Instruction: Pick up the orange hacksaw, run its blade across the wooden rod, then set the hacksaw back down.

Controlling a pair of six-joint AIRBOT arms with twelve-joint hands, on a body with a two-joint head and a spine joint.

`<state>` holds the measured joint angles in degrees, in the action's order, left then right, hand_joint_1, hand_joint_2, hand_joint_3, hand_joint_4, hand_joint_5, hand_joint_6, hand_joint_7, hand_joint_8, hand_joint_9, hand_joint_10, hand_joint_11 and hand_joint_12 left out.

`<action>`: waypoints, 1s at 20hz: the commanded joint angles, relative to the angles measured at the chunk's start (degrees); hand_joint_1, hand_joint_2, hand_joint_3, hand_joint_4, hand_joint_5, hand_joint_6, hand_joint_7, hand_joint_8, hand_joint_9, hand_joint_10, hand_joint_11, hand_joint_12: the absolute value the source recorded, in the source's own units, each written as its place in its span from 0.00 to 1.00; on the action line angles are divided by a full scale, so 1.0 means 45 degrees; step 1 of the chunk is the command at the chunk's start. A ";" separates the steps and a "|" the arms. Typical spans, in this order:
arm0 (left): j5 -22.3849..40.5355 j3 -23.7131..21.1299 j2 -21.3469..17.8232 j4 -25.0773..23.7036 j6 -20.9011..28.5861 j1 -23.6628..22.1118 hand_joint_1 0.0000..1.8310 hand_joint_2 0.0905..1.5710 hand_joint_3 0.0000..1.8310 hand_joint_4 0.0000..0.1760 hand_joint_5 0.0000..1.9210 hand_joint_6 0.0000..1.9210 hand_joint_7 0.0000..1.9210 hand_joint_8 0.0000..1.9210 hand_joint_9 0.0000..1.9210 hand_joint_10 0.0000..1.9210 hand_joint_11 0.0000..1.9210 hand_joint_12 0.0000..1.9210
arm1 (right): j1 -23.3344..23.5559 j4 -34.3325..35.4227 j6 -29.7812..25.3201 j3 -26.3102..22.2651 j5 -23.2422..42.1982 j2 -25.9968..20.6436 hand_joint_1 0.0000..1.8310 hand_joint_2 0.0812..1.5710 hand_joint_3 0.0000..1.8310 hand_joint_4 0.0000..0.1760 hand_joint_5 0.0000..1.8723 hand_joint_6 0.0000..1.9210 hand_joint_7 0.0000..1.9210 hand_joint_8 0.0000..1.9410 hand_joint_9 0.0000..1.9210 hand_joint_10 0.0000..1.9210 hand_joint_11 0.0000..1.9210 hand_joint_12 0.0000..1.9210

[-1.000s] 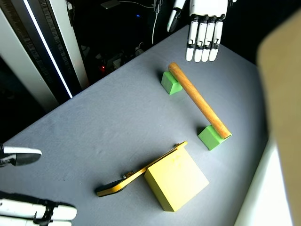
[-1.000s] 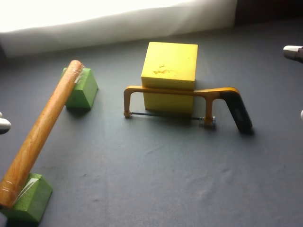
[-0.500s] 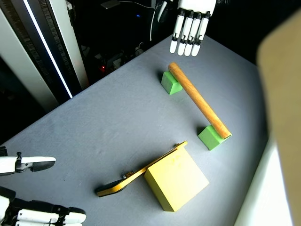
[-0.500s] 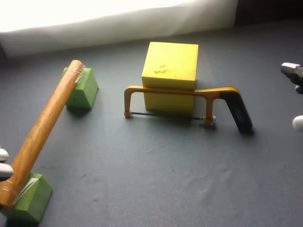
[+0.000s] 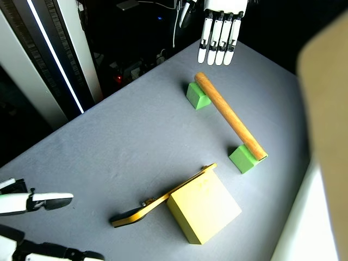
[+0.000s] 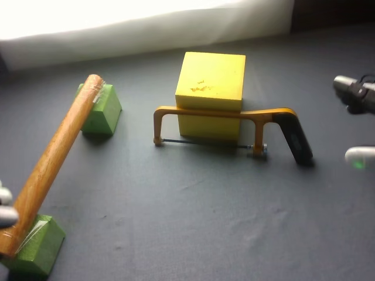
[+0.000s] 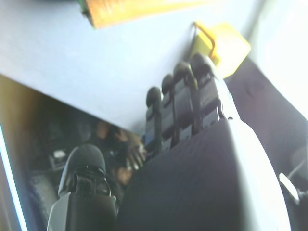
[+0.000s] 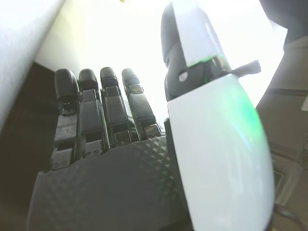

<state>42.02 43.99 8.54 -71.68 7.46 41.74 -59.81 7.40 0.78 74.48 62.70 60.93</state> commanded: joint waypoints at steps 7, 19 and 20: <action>-0.0374 -0.0478 0.0261 0.0288 -0.0021 0.0169 0.04 0.80 0.00 0.00 0.11 0.00 0.10 0.00 0.09 0.00 0.00 0.16 | 0.0829 -0.0366 -0.0361 0.1232 0.0960 0.1037 0.48 0.64 0.00 0.00 0.06 0.00 0.08 0.00 0.11 0.00 0.00 0.42; -0.2492 -0.0255 0.1293 0.0288 0.0061 0.0250 0.06 0.80 0.00 0.00 0.12 0.00 0.10 0.00 0.09 0.00 0.00 0.17 | 0.2191 -0.0530 -0.0181 0.2535 0.0045 0.2525 0.46 0.67 0.00 0.00 0.05 0.00 0.07 0.00 0.10 0.00 0.00 0.43; -0.2544 -0.0249 0.1320 0.0288 0.0061 0.0249 0.06 0.80 0.00 0.00 0.12 0.00 0.10 0.00 0.09 0.00 0.00 0.17 | 0.2260 -0.0530 -0.0106 0.2542 -0.0042 0.2562 0.46 0.67 0.00 0.00 0.05 0.00 0.07 0.00 0.10 0.00 0.00 0.43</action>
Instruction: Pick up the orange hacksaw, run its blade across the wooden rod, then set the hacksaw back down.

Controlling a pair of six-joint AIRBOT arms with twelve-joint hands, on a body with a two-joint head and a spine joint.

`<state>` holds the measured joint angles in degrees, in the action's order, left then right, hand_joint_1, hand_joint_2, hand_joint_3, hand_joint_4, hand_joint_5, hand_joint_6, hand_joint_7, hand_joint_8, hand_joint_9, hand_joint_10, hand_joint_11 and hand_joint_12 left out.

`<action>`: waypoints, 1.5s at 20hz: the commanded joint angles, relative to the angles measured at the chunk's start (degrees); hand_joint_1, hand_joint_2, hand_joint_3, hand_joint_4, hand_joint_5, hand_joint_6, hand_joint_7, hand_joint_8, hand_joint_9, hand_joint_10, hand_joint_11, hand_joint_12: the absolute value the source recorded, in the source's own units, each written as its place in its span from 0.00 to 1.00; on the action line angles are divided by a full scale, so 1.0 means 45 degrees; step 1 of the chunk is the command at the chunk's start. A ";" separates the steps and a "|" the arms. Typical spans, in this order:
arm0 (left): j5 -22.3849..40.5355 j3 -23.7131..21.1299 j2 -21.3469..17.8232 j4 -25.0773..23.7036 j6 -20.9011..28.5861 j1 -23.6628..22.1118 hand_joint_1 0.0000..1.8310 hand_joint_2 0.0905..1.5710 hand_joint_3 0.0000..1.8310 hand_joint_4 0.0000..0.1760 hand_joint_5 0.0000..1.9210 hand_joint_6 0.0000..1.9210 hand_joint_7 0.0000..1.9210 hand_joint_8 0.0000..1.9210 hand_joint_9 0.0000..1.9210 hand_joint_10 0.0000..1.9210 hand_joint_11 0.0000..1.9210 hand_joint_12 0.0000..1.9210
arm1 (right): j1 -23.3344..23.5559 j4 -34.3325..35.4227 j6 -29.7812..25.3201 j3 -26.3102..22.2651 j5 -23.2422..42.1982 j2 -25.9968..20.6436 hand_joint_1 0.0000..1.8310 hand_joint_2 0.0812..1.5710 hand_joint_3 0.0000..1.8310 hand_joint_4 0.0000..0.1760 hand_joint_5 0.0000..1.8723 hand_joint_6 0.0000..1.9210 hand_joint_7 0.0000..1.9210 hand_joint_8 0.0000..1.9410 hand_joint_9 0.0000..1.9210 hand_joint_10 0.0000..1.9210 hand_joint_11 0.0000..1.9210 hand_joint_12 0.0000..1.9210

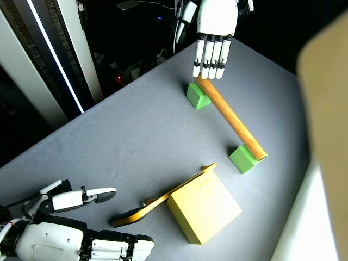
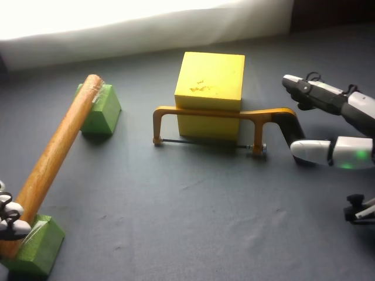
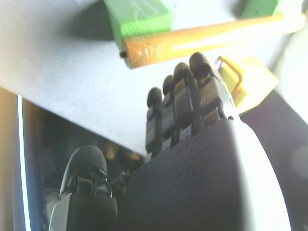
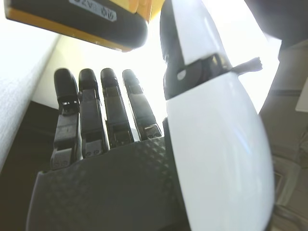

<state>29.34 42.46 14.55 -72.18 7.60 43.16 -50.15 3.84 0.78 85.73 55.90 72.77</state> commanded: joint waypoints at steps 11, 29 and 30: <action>-0.0428 -0.0268 0.0456 0.0401 0.0169 0.0085 0.04 0.81 0.00 0.00 0.11 0.00 0.10 0.00 0.10 0.00 0.00 0.18 | 0.0908 0.0263 0.0534 0.0474 0.0499 0.0649 0.47 0.65 0.00 0.00 0.08 0.00 0.08 0.00 0.11 0.00 0.00 0.48; -0.0240 -0.0027 0.0548 0.0401 0.0165 0.0587 0.05 0.81 0.00 0.00 0.11 0.00 0.11 0.00 0.10 0.00 0.00 0.21 | 0.1313 0.0264 0.0999 0.0847 0.0132 0.1335 0.44 0.69 0.00 0.00 0.09 0.00 0.09 0.00 0.11 0.00 0.00 0.47; -0.0233 -0.0036 0.0547 0.0401 0.0157 0.0593 0.05 0.81 0.00 0.00 0.11 0.00 0.11 0.00 0.10 0.00 0.00 0.21 | 0.1309 0.0264 0.1019 0.0849 0.0128 0.1335 0.43 0.69 0.00 0.00 0.09 0.00 0.08 0.00 0.11 0.00 0.00 0.48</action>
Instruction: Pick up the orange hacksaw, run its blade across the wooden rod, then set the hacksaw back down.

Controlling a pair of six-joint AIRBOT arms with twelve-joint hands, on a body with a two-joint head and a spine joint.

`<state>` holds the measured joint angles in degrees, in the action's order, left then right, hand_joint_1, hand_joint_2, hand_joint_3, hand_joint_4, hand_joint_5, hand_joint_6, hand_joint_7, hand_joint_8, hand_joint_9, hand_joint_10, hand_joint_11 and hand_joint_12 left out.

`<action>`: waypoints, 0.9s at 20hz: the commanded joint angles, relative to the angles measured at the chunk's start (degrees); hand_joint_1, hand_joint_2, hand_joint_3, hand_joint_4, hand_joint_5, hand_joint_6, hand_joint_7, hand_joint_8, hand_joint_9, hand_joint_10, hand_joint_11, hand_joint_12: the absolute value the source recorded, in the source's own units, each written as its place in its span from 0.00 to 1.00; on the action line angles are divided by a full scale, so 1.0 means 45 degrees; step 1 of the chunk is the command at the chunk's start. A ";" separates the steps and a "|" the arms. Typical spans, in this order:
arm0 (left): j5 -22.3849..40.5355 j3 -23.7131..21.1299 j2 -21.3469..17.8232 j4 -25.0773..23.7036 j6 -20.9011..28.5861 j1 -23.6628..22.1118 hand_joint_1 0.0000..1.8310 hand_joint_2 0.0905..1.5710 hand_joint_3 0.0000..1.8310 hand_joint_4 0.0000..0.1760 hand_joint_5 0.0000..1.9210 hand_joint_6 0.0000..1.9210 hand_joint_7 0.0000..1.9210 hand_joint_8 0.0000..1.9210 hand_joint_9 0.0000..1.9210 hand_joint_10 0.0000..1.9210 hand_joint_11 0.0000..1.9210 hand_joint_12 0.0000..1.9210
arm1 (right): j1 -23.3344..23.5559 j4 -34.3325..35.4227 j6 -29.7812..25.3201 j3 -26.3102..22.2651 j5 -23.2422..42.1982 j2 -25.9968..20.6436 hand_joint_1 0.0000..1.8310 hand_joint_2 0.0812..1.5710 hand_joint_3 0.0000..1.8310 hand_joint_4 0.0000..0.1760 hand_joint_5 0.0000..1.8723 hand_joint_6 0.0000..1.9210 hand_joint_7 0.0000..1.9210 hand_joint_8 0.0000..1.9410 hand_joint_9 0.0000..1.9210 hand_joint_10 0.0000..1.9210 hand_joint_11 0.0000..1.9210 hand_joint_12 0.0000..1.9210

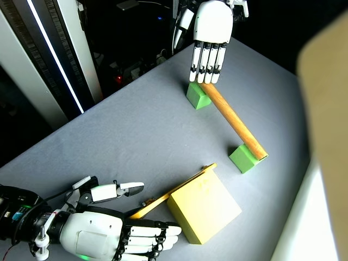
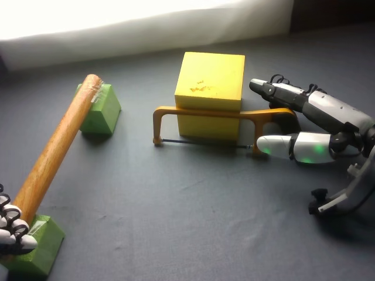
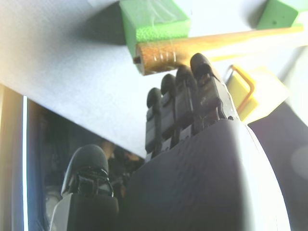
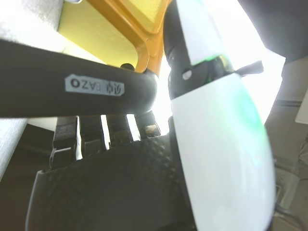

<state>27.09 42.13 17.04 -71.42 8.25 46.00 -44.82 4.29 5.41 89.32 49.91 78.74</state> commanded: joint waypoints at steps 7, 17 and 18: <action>0.0331 -0.0019 -0.0057 0.0231 0.0011 -0.0012 0.05 0.81 0.00 0.00 0.11 0.00 0.11 0.00 0.10 0.00 0.00 0.20 | 0.0106 0.0162 0.0117 0.0074 0.1350 0.0036 0.43 0.69 0.00 0.00 0.09 0.00 0.09 0.00 0.12 0.00 0.00 0.46; 0.0353 -0.0036 -0.0090 0.0231 0.0011 0.0028 0.05 0.81 0.00 0.00 0.12 0.00 0.11 0.00 0.11 0.00 0.00 0.22 | 0.0049 0.0169 0.0447 0.0078 0.1148 0.0152 0.74 0.72 0.00 0.00 0.40 0.46 0.48 0.52 0.51 0.55 0.35 0.65; 0.0355 -0.0038 -0.0094 0.0231 0.0011 0.0028 0.04 0.81 0.00 0.00 0.11 0.00 0.11 0.00 0.10 0.00 0.00 0.21 | 0.0047 0.0167 0.0503 0.0078 0.1118 0.0152 0.75 0.72 0.00 0.00 0.41 0.53 0.49 0.53 0.50 0.66 0.39 0.70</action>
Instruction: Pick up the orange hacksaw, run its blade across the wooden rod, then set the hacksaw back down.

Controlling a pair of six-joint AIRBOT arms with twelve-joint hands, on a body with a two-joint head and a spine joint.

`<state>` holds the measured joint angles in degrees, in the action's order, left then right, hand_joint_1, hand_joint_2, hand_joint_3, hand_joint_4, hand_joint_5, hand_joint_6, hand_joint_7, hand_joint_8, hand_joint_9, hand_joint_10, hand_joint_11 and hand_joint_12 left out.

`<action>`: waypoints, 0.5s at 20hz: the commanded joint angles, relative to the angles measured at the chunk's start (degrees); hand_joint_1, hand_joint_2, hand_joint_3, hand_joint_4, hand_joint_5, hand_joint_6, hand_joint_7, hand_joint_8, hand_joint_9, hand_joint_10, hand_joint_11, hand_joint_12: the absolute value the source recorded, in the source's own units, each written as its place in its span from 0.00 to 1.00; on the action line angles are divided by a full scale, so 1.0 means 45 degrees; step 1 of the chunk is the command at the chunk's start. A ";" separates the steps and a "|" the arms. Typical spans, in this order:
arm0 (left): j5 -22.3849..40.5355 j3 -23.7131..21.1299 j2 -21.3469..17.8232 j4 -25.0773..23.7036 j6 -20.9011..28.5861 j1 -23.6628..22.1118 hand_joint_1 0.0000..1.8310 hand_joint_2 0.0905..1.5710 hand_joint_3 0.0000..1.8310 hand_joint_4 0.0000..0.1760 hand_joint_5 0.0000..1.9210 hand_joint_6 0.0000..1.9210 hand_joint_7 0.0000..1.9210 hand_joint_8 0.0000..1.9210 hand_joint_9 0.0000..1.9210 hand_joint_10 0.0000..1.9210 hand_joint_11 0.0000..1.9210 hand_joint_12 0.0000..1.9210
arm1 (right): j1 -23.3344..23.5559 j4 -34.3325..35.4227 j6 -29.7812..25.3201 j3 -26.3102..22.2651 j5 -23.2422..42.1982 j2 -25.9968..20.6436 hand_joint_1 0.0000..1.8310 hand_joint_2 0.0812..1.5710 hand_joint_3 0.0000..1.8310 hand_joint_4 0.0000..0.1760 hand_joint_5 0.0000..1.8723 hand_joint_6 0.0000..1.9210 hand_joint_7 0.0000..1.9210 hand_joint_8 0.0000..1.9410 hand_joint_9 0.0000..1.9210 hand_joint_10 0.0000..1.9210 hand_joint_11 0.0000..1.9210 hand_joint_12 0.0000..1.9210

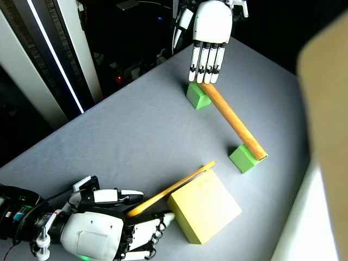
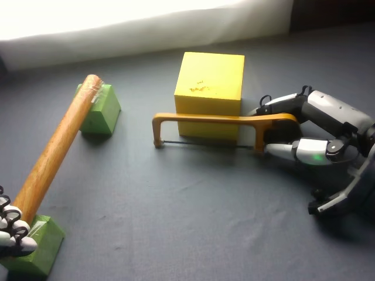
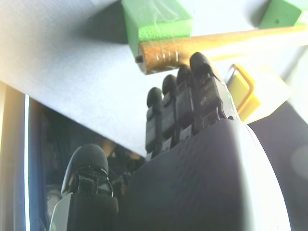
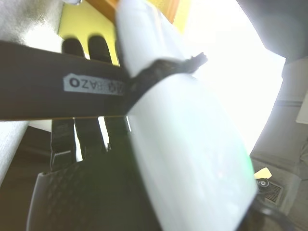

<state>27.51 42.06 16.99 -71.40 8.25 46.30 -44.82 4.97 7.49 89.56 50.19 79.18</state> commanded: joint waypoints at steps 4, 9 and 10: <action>0.0270 -0.0016 -0.0097 0.0228 0.0011 -0.0038 0.06 0.81 0.00 0.00 0.13 0.00 0.13 0.00 0.12 0.00 0.00 0.27 | 0.0055 0.0018 0.0156 0.0022 0.1018 0.0075 0.75 0.70 0.00 0.00 0.47 0.50 0.51 0.52 0.48 0.68 0.40 0.77; 0.0289 -0.0018 -0.0126 0.0229 0.0011 -0.0039 0.06 0.81 0.00 0.00 0.12 0.00 0.12 0.00 0.12 0.00 0.00 0.23 | 0.0032 0.0149 0.0258 0.0017 0.1241 0.0080 0.75 0.70 0.00 0.00 0.48 0.50 0.50 0.52 0.48 0.69 0.41 0.76; 0.0289 -0.0018 -0.0143 0.0229 0.0011 -0.0039 0.05 0.81 0.00 0.00 0.12 0.00 0.12 0.00 0.12 0.00 0.00 0.24 | -0.0011 0.0172 0.0212 0.0015 0.1406 0.0059 0.75 0.70 0.00 0.00 0.48 0.50 0.49 0.53 0.48 0.68 0.41 0.76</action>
<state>27.70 42.06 16.86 -71.40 8.25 46.30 -44.80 5.32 8.19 89.56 50.76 79.24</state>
